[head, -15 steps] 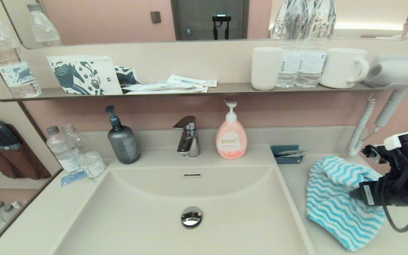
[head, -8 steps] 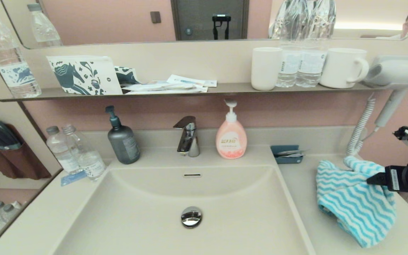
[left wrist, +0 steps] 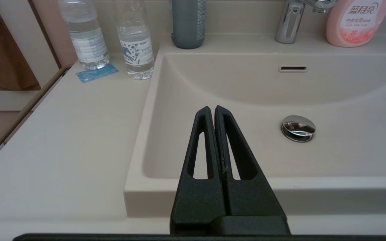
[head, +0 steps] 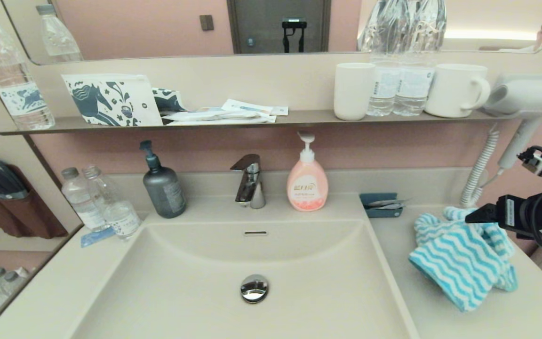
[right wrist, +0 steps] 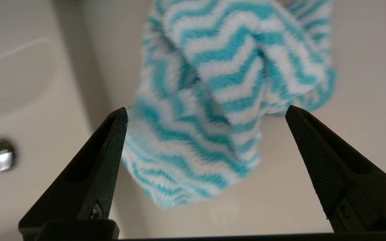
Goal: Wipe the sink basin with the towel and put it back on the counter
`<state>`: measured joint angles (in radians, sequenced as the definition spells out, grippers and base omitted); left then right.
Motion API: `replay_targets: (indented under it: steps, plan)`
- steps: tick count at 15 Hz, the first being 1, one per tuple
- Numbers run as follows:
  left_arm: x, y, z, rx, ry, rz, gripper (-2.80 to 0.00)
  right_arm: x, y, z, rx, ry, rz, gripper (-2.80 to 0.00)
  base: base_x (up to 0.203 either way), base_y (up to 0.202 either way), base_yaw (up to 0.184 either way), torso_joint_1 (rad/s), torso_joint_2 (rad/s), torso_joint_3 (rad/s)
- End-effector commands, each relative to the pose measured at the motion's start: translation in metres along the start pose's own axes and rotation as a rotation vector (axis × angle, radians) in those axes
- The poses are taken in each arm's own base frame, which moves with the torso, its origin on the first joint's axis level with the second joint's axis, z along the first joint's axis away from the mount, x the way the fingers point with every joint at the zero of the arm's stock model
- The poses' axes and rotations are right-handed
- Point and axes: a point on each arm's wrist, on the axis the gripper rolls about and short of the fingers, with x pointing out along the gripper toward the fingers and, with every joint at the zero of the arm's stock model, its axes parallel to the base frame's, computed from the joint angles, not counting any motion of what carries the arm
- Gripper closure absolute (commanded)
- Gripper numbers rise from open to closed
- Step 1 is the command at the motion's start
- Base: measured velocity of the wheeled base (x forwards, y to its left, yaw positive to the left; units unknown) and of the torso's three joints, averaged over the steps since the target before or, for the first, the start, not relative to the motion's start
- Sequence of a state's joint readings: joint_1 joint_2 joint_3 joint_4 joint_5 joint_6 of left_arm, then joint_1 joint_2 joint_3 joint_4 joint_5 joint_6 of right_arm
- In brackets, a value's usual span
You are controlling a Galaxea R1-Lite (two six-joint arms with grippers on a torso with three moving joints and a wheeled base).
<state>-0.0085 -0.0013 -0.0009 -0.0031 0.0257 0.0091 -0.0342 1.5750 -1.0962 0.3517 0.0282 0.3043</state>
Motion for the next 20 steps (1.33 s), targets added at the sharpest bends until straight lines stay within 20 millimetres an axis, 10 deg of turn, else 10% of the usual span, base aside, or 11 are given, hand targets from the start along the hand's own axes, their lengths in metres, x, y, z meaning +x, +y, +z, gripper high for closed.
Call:
replay_targets:
  steps: [1, 8, 9, 10, 20]
  plan:
    - [0.000, 0.000, 0.000, 0.000, 0.002, 0.001, 0.00, 0.000, 0.012, 0.008, 0.016, 0.026, 0.030, -2.80, 0.000, 0.000, 0.000, 0.000, 0.00, 0.000]
    - [0.000, 0.000, 0.000, 0.000, 0.000, 0.000, 0.00, -0.031, 0.023, 0.025, 0.001, 0.106, -0.002, -2.80, 0.000, 0.000, 0.000, 0.000, 0.00, 0.000]
    - [0.000, 0.000, 0.000, 0.000, 0.001, 0.001, 0.00, -0.035, 0.023, 0.025, -0.004, 0.097, -0.009, -2.02, 0.000, 0.000, 0.000, 0.000, 0.00, 0.000]
    - [0.000, 0.000, 0.000, 0.000, 0.001, 0.001, 0.00, -0.039, 0.022, 0.024, -0.015, 0.088, -0.011, 0.00, 0.000, 0.000, 0.000, 0.000, 0.00, 0.000]
    - [0.000, 0.000, 0.000, 0.000, 0.000, 0.000, 0.00, -0.090, 0.010, -0.005, -0.126, 0.082, -0.057, 0.00, 0.000, 0.000, 0.000, 0.000, 0.00, 0.000]
